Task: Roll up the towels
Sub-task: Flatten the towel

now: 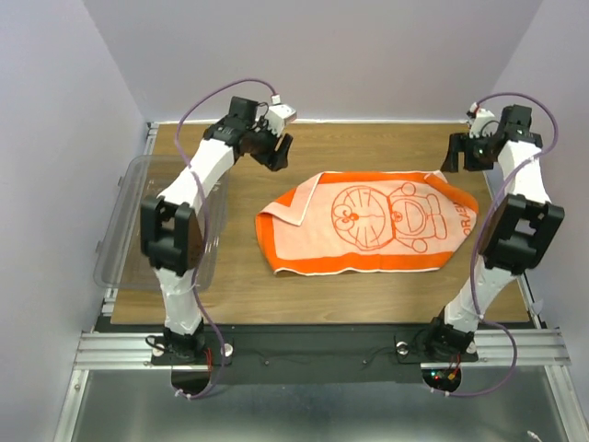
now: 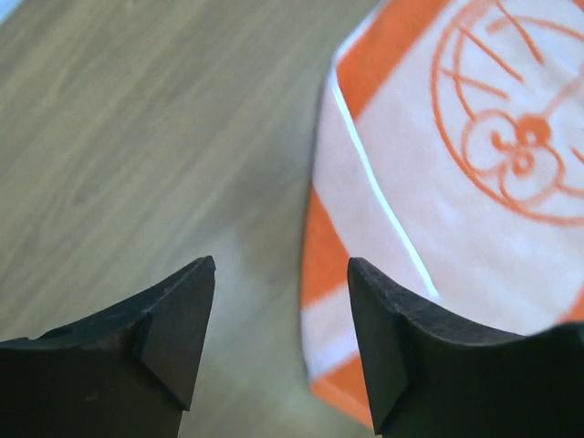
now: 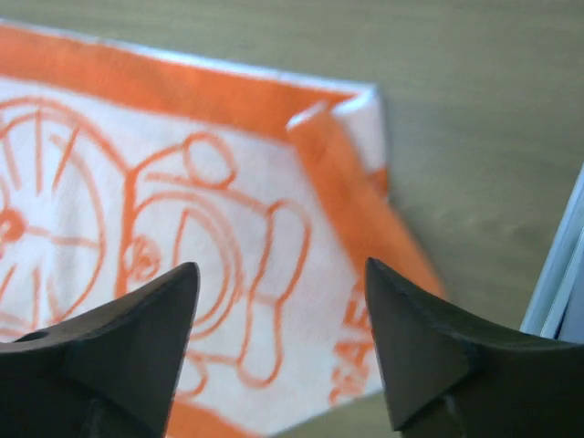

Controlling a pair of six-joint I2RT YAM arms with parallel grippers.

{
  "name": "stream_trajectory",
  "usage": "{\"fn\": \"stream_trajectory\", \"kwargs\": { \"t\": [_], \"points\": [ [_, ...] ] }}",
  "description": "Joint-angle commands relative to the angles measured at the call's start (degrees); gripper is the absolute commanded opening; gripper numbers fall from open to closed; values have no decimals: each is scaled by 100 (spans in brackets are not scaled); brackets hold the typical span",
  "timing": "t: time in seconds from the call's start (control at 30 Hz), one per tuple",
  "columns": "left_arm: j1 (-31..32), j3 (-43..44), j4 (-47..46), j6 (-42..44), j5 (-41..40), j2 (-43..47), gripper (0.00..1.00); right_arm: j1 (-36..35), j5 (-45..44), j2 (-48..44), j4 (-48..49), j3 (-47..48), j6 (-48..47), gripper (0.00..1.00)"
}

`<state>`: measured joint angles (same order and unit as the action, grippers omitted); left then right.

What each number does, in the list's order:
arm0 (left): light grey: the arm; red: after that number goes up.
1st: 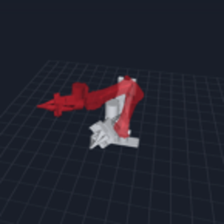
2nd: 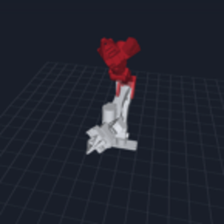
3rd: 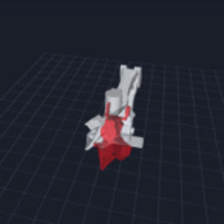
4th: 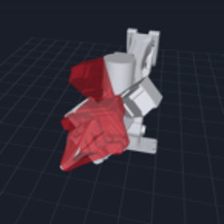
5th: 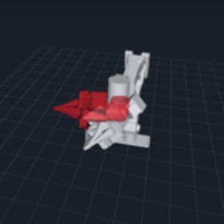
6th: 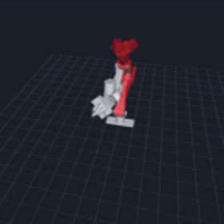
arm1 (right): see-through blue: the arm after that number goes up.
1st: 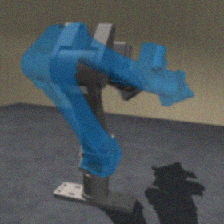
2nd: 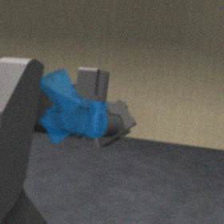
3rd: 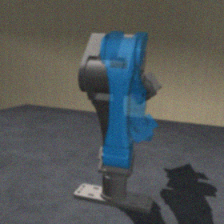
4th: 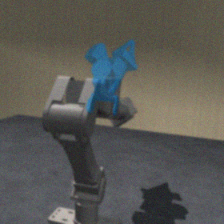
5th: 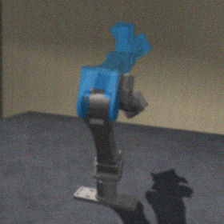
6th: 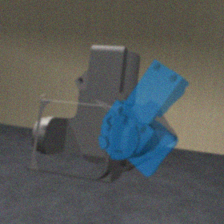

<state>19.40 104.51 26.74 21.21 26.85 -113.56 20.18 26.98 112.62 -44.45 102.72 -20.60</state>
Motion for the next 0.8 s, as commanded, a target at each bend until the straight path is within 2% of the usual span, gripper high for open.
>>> {"fn": "stream_trajectory", "kwargs": {
  "t": [0.0, 0.07, 0.13, 0.23, 0.43, 0.77],
  "points": [
    [380, -1063, -135, 583, 66, 1010, 62, -120, 132, -1083, -1162, -1005, -971, 71],
    [687, -1379, 41, 822, -117, 1090, 53, -390, 97, -1494, -1295, -1524, -1069, 60],
    [933, -1573, 147, 1076, -276, 1090, 45, -594, 71, -1716, -1269, -2234, -1051, 56],
    [1329, -1855, 59, 1122, -654, 942, 42, -832, 114, -1814, -1207, -2817, -823, 51],
    [1611, -1996, -125, 1052, -804, 625, 53, -841, -61, -1770, -987, -3310, -700, 47],
    [1664, -1873, -240, 1087, -1129, -8, 53, -841, -307, -1436, -627, -3697, -594, 47]
  ]
}}
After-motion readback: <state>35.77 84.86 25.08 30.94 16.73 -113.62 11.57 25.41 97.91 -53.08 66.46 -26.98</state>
